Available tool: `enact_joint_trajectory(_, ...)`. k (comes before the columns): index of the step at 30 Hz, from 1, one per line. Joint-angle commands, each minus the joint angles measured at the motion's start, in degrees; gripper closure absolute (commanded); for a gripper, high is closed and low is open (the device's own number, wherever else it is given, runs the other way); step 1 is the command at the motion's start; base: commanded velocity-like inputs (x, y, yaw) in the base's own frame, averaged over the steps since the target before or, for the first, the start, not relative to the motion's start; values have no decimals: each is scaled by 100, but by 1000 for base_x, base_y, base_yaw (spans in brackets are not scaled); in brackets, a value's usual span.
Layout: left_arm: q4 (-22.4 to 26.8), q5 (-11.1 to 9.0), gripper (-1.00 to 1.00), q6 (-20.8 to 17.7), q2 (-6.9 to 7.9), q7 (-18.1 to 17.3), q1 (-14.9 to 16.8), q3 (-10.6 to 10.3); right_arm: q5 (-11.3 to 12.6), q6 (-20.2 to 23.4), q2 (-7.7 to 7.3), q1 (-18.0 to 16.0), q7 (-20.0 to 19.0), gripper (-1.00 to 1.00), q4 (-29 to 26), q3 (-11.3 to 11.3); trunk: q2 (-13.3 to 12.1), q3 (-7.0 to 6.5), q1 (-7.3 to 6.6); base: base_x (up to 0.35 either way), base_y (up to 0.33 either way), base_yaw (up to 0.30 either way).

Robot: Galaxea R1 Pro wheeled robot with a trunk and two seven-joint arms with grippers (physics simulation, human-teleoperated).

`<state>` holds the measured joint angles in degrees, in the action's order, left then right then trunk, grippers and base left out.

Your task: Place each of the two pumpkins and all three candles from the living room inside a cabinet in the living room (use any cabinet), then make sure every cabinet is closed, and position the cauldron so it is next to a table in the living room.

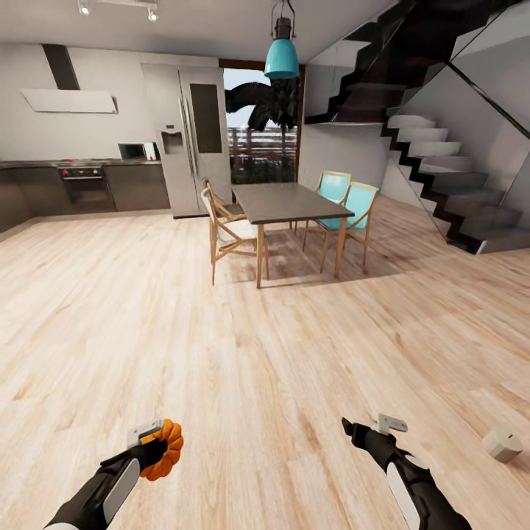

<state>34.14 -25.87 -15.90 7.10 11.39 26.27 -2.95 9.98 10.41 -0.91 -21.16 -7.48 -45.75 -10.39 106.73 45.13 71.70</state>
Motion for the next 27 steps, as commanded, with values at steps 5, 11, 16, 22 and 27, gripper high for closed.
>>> enact_joint_trajectory(5, -254, 145, 100, 172, -2, 49, 1, -36, 36, 21, 3, -2, -23, -100, 90, -8, -200, -85, -111, 0, 0, 0)
enact_joint_trajectory(11, -545, 200, 100, 445, -8, 48, 1, -26, 31, -384, 3, -2, -18, -100, 287, -5, -440, -193, -243, 0, 0, 0)
enact_joint_trajectory(16, -571, 205, 100, 476, -12, 48, 1, -24, 37, -535, 3, -2, -17, -100, 332, -7, -641, -283, -353, 0, 0, 0)
enact_joint_trajectory(22, -575, 206, 100, 490, -5, 48, 1, -29, 34, -580, 3, -1, -17, -100, 524, 0, -881, -390, -484, 0, 0, 0)
enact_joint_trajectory(27, -575, 206, 100, 491, -6, 48, 1, -30, 31, -583, 3, -2, -17, -100, 553, 1, -1082, -480, -594, 0, 0, 0)
